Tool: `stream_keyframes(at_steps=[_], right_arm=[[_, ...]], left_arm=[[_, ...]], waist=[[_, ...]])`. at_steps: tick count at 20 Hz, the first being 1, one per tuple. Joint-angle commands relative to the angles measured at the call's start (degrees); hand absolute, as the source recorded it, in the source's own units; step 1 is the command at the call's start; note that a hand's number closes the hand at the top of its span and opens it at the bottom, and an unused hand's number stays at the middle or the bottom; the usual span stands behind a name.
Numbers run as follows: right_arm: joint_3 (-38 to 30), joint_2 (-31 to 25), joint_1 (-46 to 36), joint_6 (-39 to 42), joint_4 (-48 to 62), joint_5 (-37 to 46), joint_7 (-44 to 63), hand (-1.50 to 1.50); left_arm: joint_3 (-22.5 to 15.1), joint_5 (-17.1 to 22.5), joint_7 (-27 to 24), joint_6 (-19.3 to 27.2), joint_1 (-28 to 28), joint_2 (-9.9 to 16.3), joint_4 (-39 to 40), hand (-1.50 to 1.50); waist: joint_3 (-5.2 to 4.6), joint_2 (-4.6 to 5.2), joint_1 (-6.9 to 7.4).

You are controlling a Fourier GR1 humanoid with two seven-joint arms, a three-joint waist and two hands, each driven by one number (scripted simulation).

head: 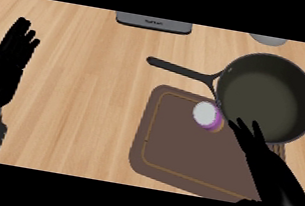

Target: Pick the can from the tray and place it in the pot

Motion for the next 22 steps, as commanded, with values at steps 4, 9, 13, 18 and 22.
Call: stream_keyframes(at_steps=[4,9,13,18,22], right_arm=[[-2.25,5.22,-1.08,2.96,6.68,3.16,-5.19,-1.50],[-0.52,7.08,2.01,1.21,7.19,7.82,-4.76,-1.50],[1.17,8.03,3.01,-1.09,11.66,10.58,-7.03,-1.50],[0.55,3.79,1.29,2.90,12.86,9.03,-15.36,1.50],[0.17,3.76,1.12,2.25,12.03,10.91,-16.21,1.50]], left_arm=[[-1.28,-2.97,-1.40,0.71,2.08,-3.31,-1.49,0.00],[0.57,-1.37,1.72,-1.48,1.29,-1.26,-3.10,0.00],[0.88,-2.89,-2.27,-0.66,-0.65,-2.08,2.19,0.00],[0.01,-2.72,0.42,-1.07,-0.32,-1.94,-0.70,0.00],[0.55,-1.66,1.44,-1.92,1.73,-1.72,-3.09,0.00]], waist=[[0.13,0.20,0.13],[0.13,0.17,0.09],[0.11,0.34,-0.19],[0.15,0.35,0.29],[0.14,0.21,0.50]])
